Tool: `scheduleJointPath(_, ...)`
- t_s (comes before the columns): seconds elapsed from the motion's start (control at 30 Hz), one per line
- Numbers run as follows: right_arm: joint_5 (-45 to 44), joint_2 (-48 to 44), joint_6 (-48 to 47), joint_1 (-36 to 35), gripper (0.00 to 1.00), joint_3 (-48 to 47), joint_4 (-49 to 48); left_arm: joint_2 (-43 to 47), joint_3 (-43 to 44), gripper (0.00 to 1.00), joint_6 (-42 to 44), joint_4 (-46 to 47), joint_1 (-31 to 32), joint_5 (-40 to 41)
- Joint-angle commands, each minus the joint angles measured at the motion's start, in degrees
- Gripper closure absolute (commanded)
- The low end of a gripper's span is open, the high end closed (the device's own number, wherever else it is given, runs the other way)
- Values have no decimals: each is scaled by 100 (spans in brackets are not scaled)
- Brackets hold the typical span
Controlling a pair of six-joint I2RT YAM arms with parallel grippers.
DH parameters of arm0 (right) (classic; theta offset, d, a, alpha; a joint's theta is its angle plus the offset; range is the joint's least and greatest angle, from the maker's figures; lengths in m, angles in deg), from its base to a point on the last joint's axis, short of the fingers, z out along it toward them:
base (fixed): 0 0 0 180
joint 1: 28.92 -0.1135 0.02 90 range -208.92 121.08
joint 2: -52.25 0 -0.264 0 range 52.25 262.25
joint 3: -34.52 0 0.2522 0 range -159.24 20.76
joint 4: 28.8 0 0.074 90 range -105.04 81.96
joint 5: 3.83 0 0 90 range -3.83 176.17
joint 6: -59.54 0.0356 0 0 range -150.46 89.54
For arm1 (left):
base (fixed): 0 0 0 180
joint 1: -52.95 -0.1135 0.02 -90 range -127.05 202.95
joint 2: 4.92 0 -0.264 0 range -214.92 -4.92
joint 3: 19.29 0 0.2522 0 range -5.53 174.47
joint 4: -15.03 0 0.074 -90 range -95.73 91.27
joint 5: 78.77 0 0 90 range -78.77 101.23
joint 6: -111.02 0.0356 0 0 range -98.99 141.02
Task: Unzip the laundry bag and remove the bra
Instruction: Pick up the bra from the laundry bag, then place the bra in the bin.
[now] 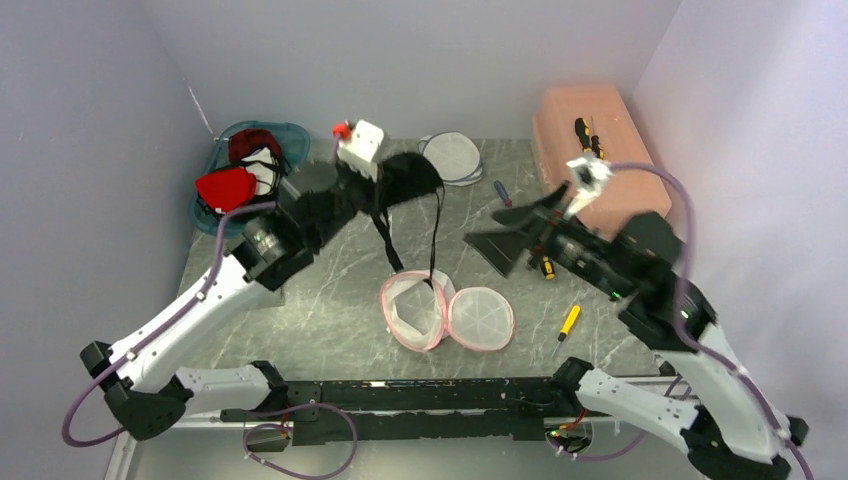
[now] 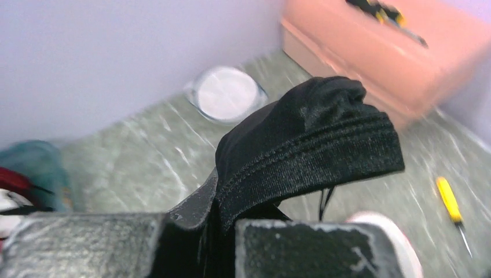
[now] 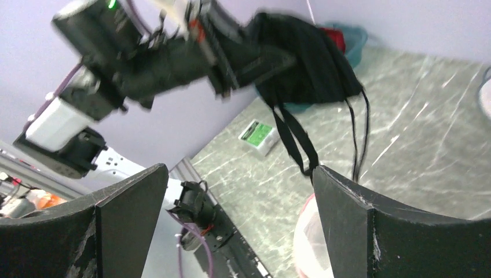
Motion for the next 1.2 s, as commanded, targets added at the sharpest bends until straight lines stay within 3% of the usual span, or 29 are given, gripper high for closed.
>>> scheduleJointPath(0.0, -301, -939, -788, 8, 0, 644, -283, -672, 1796, 97, 55, -748, -805, 610)
scheduleJointPath(0.1, -510, -1546, -713, 3, 0, 1529, -801, -1279, 2866, 97, -587, -1342, -2049, -358)
scheduleJointPath(0.2, -654, -1959, -545, 12, 0, 2294, -1156, -1678, 3437, 97, -896, -1454, -2949, -521)
scheduleJointPath(0.43, -539, -2300, -117, 8, 1, 3604, -1614, -2105, 3681, 97, -1151, -860, -4356, -789)
scheduleJointPath(0.6, -206, -2366, 129, 10, 2, 4191, -2135, -2314, 3230, 97, -1235, -215, -5229, -912)
scheduleJointPath(0.8, 97, -2182, 253, 8, 3, 4601, -2623, -2306, 2709, 97, -1270, 772, -5652, -1004)
scheduleJointPath(0.97, 146, -1966, 186, 12, 3, 4690, -2726, -2548, 2842, 97, -1062, 649, -5696, -840)
scheduleJointPath(1.17, 76, -1890, 87, 8, 3, 4668, -2854, -2886, 2426, 97, -1331, 625, -5868, -829)
